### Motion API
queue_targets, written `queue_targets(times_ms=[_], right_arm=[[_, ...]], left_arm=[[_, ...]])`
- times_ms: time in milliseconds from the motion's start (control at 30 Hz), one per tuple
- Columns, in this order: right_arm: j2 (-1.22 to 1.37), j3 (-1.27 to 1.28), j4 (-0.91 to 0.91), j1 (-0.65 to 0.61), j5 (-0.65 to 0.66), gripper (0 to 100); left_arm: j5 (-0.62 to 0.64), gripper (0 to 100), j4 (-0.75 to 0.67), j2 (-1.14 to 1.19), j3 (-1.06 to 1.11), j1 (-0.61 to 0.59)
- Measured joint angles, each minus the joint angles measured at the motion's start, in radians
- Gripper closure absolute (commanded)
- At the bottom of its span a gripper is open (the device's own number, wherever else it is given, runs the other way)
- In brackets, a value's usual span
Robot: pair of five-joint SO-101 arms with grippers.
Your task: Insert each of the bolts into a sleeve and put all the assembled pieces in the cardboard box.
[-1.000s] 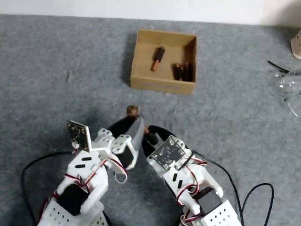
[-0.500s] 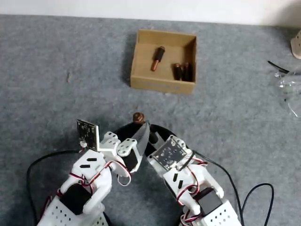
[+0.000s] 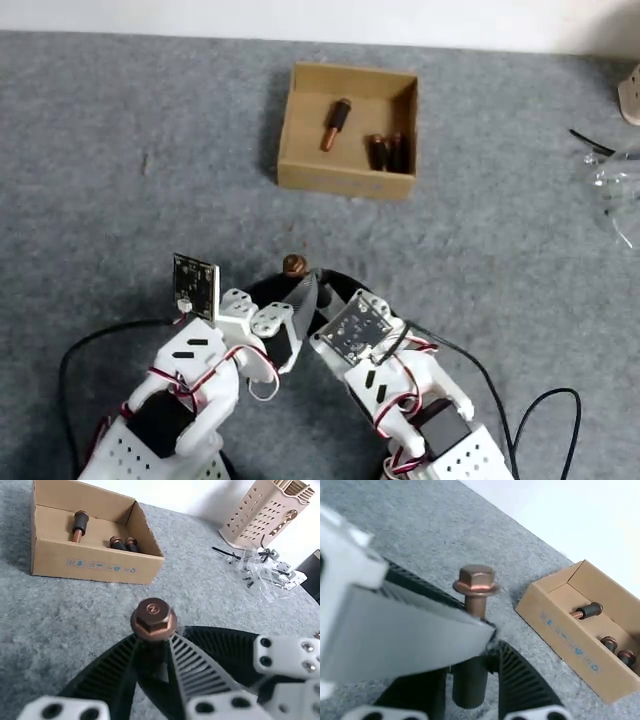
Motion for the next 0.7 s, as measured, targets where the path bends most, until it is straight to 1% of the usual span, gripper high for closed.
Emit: queue_targets(times_ms=[67, 100, 167, 233, 333, 433, 600, 700], right_arm=[[0.0, 0.0, 0.002, 0.011, 0.0, 99.4], [0.003, 0.0, 0.002, 0.017, 0.0, 99.4], [0.0, 0.0, 0.002, 0.028, 0.0, 99.4], [0.002, 0.0, 0.002, 0.032, 0.0, 99.4], [-0.002, 0.0, 0.0, 0.034, -0.002, 99.4], [0.002, 0.0, 0.002, 0.028, -0.002, 99.4], [0.002, 0.0, 0.0, 0.034, 0.0, 99.4], [0.002, 0.0, 0.0, 0.035, 0.0, 99.4]], left_arm=[[0.0, 59, 0.002, 0.002, 0.005, -0.002], [-0.003, 54, 0.005, 0.002, 0.018, -0.002], [0.0, 52, 0.008, 0.002, 0.04, -0.005], [0.0, 53, 0.008, 0.002, 0.049, -0.014], [-0.003, 55, 0.008, 0.003, 0.051, -0.064], [0.061, 57, 0.009, 0.003, 0.048, -0.126], [0.204, 61, 0.009, 0.002, -0.005, -0.325], [0.235, 67, 0.009, 0.002, -0.012, -0.397]])
